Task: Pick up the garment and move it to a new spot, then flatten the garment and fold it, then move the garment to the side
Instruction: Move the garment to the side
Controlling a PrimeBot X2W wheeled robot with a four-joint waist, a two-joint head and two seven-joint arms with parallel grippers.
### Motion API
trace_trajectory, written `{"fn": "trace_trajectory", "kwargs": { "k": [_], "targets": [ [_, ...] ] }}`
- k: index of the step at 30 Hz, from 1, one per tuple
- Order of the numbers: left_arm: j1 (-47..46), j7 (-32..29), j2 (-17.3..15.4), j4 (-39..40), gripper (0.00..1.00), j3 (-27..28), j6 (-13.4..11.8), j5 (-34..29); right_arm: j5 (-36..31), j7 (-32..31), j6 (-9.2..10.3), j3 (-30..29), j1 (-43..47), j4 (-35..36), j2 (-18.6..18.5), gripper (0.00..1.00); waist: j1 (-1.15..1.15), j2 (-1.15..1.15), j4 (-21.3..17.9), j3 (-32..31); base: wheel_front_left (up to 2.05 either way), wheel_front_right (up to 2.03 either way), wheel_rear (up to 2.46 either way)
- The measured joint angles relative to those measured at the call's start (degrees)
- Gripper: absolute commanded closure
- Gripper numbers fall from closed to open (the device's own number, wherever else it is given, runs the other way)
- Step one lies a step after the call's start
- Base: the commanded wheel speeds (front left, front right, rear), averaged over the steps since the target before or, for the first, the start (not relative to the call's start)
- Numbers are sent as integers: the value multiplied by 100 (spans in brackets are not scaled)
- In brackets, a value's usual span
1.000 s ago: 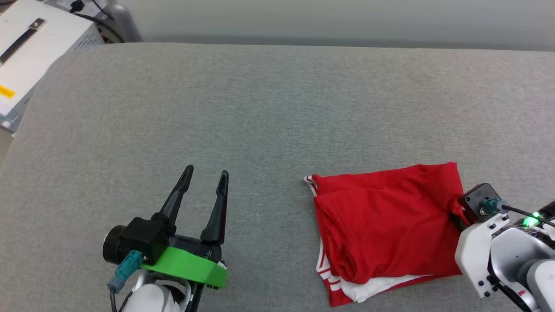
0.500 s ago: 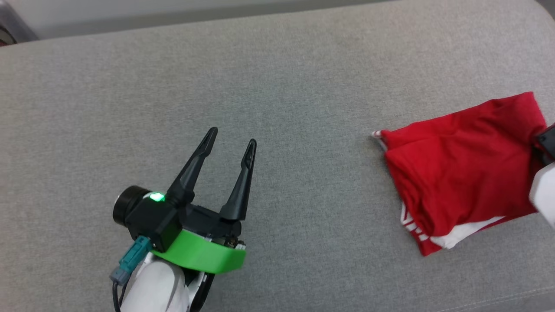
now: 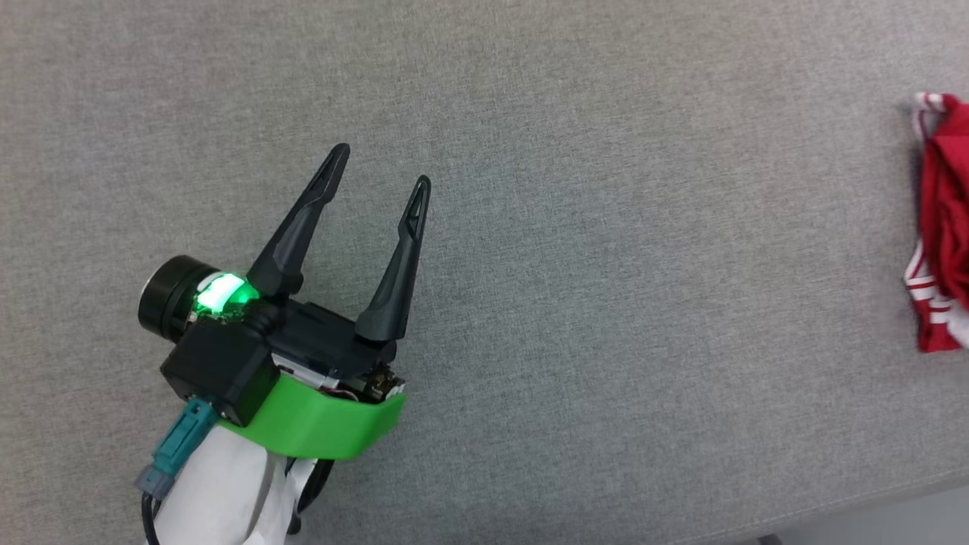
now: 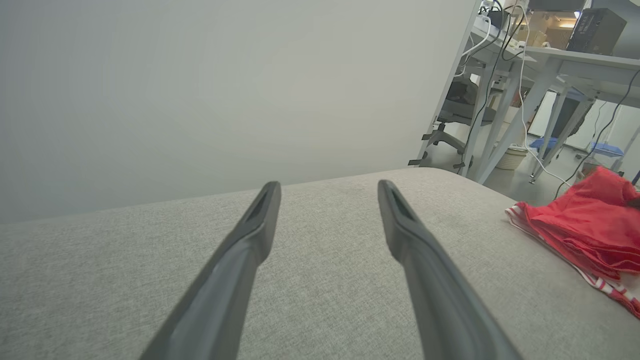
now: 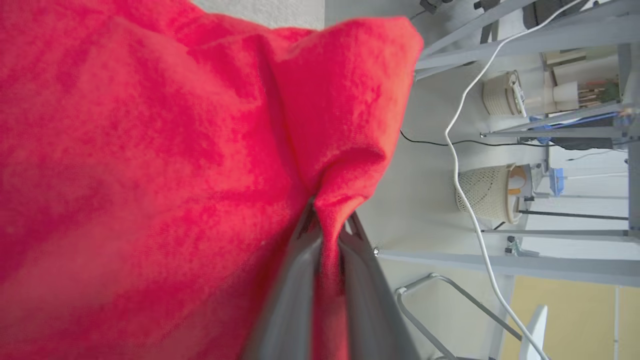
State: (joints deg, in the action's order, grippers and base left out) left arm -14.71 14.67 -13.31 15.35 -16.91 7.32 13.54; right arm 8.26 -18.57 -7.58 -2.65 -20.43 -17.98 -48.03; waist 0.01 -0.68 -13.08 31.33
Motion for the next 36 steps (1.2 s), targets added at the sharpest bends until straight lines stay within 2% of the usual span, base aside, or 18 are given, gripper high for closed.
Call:
{"fn": "trace_trajectory", "kwargs": {
  "k": [9, 21, 22, 23, 24, 25, 32, 36],
  "targets": [
    [-128, 0, -166, 415, 0, -10, 0, -46, -360, 756, -1, -824, -610, -1248, 47, 100, 0, 0, 156, 613, 0, 0, 0],
    [-174, 0, -185, 480, 0, 2, 0, -64, -779, 1284, -1, -1038, -1197, -2180, 286, 100, 0, 0, 415, 768, 0, 0, 0],
    [-182, 0, -172, 463, 0, 0, 0, -64, -803, 1293, -1, -1047, -1234, -2229, 286, 97, 0, 0, 418, 741, 0, 0, 0],
    [-183, 0, -155, 439, 0, -3, 0, -64, -825, 1335, -1, -1065, -1267, -2276, 282, 44, 0, 0, 422, 708, 0, 0, 0],
    [-184, 0, -135, 414, 0, -10, 0, -63, -861, 1373, -1, -1090, -1290, -2314, 281, 14, 0, 0, 425, 671, 0, 0, 0],
    [-183, 1, -116, 397, 0, -13, 0, -62, -882, 1399, -1, -1111, -1305, -2343, 279, 0, 0, 0, 429, 638, 0, 0, 0],
    [-170, 1, 100, 122, 0, 20, 0, 7, -872, 1614, -1, -1063, -1340, -2274, 212, 0, 0, 0, 472, 229, 0, 0, 0],
    [-18, 1, 250, -154, 0, 242, 0, 8, -517, 1823, 0, -951, -1363, -1829, 331, 0, -1, 0, 507, -105, 0, 0, 0]
  ]
}}
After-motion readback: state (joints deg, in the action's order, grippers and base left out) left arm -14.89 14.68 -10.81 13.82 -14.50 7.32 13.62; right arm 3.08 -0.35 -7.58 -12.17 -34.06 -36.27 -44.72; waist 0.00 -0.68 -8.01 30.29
